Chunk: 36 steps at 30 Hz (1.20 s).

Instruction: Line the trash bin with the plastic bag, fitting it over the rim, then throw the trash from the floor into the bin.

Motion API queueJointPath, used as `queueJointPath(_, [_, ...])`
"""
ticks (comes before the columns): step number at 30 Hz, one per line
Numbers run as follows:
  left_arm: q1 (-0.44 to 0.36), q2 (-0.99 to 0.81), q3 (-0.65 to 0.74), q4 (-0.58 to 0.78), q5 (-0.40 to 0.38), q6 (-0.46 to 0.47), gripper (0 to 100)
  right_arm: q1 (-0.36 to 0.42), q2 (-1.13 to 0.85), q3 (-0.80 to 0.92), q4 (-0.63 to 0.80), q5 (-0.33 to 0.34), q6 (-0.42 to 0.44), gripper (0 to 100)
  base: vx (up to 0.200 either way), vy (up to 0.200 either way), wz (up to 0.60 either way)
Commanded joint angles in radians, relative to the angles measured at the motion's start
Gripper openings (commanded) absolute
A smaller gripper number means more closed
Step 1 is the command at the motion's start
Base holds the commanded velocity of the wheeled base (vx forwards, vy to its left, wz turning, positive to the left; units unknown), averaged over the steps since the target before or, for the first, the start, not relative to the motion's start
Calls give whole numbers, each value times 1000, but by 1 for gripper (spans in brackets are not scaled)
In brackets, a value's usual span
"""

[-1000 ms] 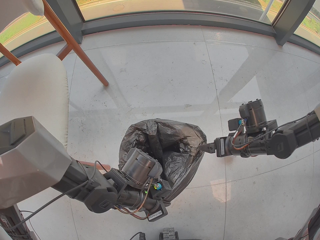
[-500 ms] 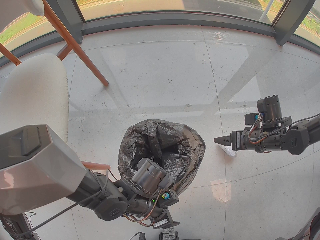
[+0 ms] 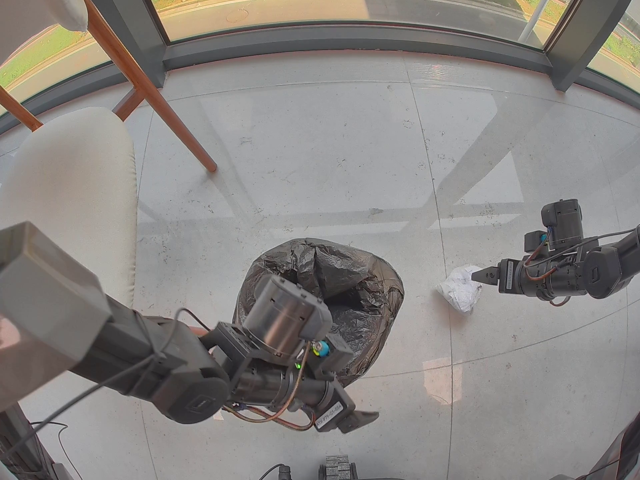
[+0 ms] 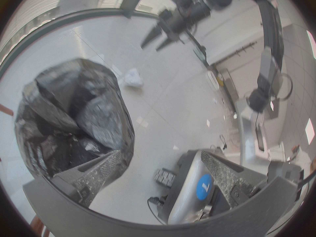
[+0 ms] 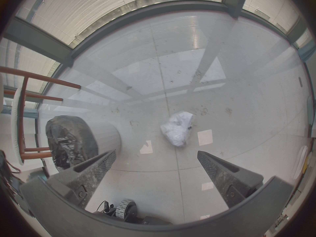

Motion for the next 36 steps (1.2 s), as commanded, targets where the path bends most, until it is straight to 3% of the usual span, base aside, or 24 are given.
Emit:
queueJointPath(1, [3,-160,-71,-2,2,-81,100,-79,79,10,-3,16,-3,100,0,0,0])
queueJointPath(4, [2,-238,-86,-2,2,-97,100,-94,114,7,-6,51,-4,100,0,0,0])
queueJointPath(9, [5,-321,-88,-12,0,-103,100,-108,212,4,-89,53,-7,100,0,0,0])
queueJointPath(18, [31,-369,-109,-187,34,-104,100,-114,418,-45,-319,54,-6,100,0,0,0])
queueJointPath(26, [75,-413,-88,-170,52,-104,100,-115,554,-209,-331,53,-1,100,0,0,0])
queueJointPath(27, [81,-418,-85,-171,52,-104,100,-120,608,-296,-328,53,0,100,0,0,0])
queueJointPath(36, [124,-418,-76,-176,52,-107,100,-131,775,-542,-316,40,0,100,0,0,0])
